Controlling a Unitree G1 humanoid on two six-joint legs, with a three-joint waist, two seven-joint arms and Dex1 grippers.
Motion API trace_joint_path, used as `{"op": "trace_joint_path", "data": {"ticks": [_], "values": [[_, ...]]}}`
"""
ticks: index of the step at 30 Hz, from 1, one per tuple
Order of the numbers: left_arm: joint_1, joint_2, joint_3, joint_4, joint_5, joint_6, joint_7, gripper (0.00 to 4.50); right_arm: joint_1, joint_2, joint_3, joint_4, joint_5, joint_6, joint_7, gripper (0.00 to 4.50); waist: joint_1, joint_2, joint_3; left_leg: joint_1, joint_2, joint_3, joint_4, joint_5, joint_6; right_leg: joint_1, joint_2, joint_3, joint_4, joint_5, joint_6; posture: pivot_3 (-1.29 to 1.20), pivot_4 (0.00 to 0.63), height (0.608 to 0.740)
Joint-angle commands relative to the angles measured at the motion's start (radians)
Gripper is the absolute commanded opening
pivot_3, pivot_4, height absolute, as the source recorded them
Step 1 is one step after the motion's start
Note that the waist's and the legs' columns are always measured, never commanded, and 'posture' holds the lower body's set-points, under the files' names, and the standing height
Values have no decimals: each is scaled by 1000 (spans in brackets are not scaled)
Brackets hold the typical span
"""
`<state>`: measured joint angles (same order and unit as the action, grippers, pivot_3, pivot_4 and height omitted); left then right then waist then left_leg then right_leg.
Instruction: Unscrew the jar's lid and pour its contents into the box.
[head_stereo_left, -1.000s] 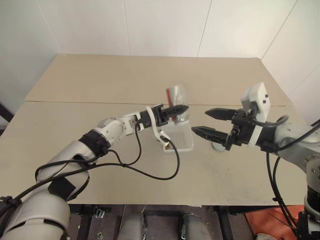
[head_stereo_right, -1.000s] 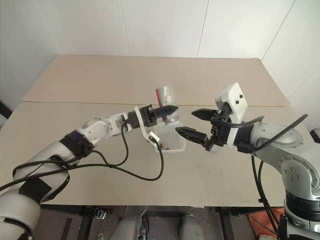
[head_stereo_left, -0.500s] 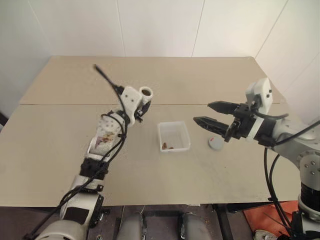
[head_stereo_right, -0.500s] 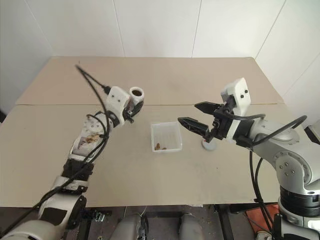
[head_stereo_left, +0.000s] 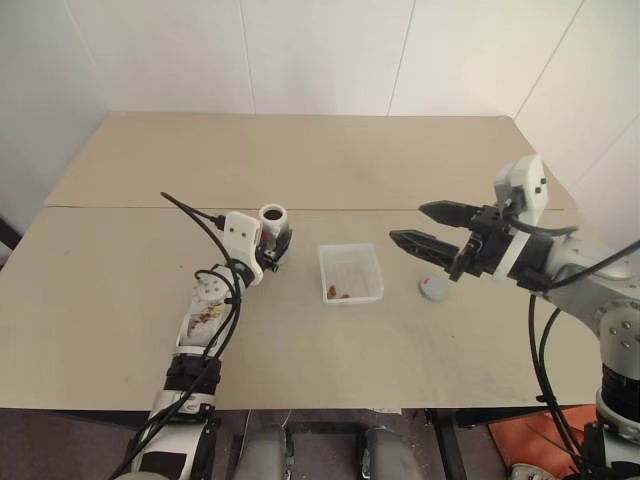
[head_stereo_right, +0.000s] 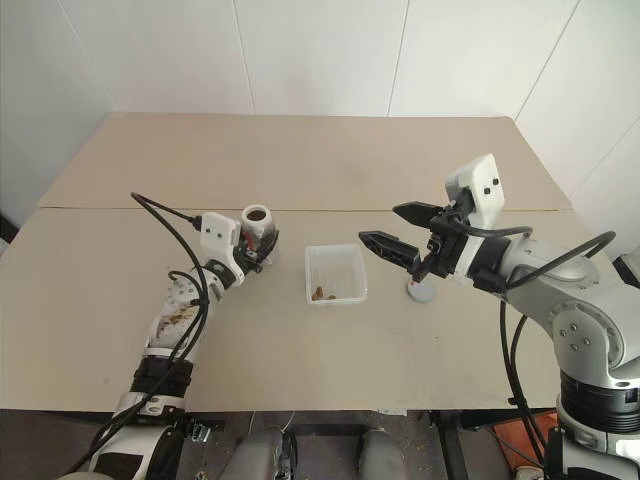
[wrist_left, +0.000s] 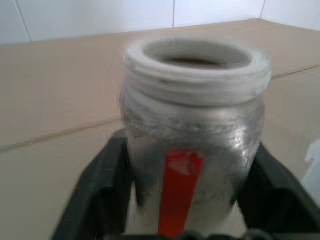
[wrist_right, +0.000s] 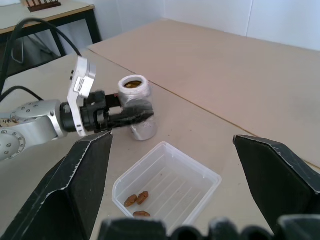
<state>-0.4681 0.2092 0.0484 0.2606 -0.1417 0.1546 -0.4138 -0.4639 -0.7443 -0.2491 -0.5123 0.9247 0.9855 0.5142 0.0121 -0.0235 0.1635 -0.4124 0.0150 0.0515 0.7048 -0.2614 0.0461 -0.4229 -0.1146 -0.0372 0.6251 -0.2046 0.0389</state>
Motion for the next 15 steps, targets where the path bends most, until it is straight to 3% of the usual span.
{"op": "trace_joint_path", "data": {"ticks": [1, 2, 8, 12, 15], "values": [[32, 44, 15, -93, -29, 31, -35, 4145, 6, -22, -39, -37, 14, -16, 0, 4500, -1, 0, 0, 0, 0, 0, 0, 0, 0, 0, 0, 0, 0, 0, 0, 0, 150, 740], [53, 64, 22, -133, -37, 44, -47, 4440, 11, -24, -41, -37, 14, -17, 3, 4500, -2, 0, 0, 0, 0, 0, 0, 0, 0, 0, 0, 0, 0, 0, 0, 0, 150, 740], [247, 244, 78, -423, -117, 128, -181, 4440, 52, -64, -52, -9, -5, -40, 60, 4500, -5, 0, 0, 1, 2, 0, -1, 0, 0, -1, 0, 1, 0, 0, 0, 0, 150, 740], [371, 418, 221, -544, -230, 102, -349, 4440, 161, -115, -53, -7, -113, -205, 215, 4500, -2, 0, 0, 2, 2, 0, -2, 0, 0, -1, 0, 2, -2, 0, -1, 0, 150, 740], [362, 530, 308, -575, -348, 160, -445, 4440, 233, -153, -49, 60, -196, -318, 324, 4500, 5, 0, 0, 3, 2, 0, -2, 0, 0, 0, 0, 1, -5, -1, -1, 0, 150, 740]]}}
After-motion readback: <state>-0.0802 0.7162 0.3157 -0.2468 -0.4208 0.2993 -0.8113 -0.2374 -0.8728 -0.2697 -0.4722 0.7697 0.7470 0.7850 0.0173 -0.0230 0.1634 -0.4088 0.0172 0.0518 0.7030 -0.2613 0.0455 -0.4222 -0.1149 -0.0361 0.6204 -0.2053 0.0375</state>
